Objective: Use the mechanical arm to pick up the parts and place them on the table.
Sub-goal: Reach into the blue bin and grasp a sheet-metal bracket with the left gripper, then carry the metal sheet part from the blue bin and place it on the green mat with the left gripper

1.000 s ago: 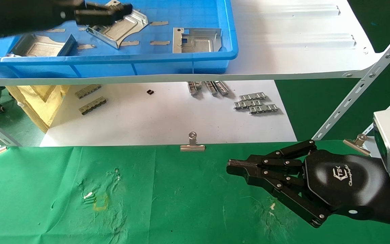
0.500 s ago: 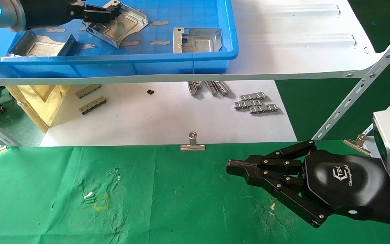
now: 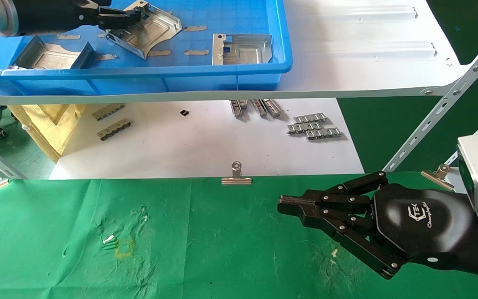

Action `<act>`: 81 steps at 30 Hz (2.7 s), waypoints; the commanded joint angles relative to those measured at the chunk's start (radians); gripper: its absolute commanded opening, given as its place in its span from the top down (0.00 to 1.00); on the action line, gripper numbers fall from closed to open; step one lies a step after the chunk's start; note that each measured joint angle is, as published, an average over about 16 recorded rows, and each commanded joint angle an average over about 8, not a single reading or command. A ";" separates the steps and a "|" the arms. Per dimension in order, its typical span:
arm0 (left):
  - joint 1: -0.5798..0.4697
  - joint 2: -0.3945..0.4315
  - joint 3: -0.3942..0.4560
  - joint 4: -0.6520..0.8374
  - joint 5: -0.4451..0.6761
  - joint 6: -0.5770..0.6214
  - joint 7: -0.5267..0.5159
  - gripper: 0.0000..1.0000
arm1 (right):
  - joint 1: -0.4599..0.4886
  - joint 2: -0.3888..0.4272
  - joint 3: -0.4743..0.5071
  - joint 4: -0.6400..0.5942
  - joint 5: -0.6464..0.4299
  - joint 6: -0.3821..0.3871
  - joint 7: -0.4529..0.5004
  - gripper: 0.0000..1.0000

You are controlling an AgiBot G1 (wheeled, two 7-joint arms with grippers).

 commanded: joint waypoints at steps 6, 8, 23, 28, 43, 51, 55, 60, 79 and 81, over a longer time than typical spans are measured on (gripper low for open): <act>-0.014 -0.009 0.009 0.016 0.013 0.002 -0.004 1.00 | 0.000 0.000 0.000 0.000 0.000 0.000 0.000 1.00; -0.016 -0.011 0.012 0.019 0.017 0.006 -0.007 1.00 | 0.000 0.000 0.000 0.000 0.000 0.000 0.000 1.00; -0.024 -0.039 -0.008 0.007 -0.012 0.052 -0.006 1.00 | 0.000 0.000 0.000 0.000 0.000 0.000 0.000 1.00; -0.040 -0.074 -0.032 -0.035 -0.048 0.143 0.048 1.00 | 0.000 0.000 0.000 0.000 0.000 0.000 0.000 1.00; 0.051 -0.234 -0.089 -0.209 -0.214 0.728 0.312 1.00 | 0.000 0.000 0.000 0.000 0.000 0.000 0.000 0.96; 0.266 -0.418 0.007 -0.585 -0.428 0.734 0.376 1.00 | 0.000 0.000 0.000 0.000 0.000 0.000 0.000 0.01; 0.357 -0.507 0.078 -0.702 -0.496 0.725 0.445 1.00 | 0.000 0.000 0.000 0.000 0.000 0.000 0.000 0.00; 0.416 -0.541 0.146 -0.690 -0.489 0.711 0.553 1.00 | 0.000 0.000 0.000 0.000 0.000 0.000 0.000 0.00; 0.481 -0.386 0.277 -0.328 -0.313 0.649 0.975 0.68 | 0.000 0.000 0.000 0.000 0.000 0.000 0.000 0.00; 0.480 -0.370 0.281 -0.295 -0.304 0.642 1.004 0.43 | 0.000 0.000 0.000 0.000 0.000 0.000 0.000 0.00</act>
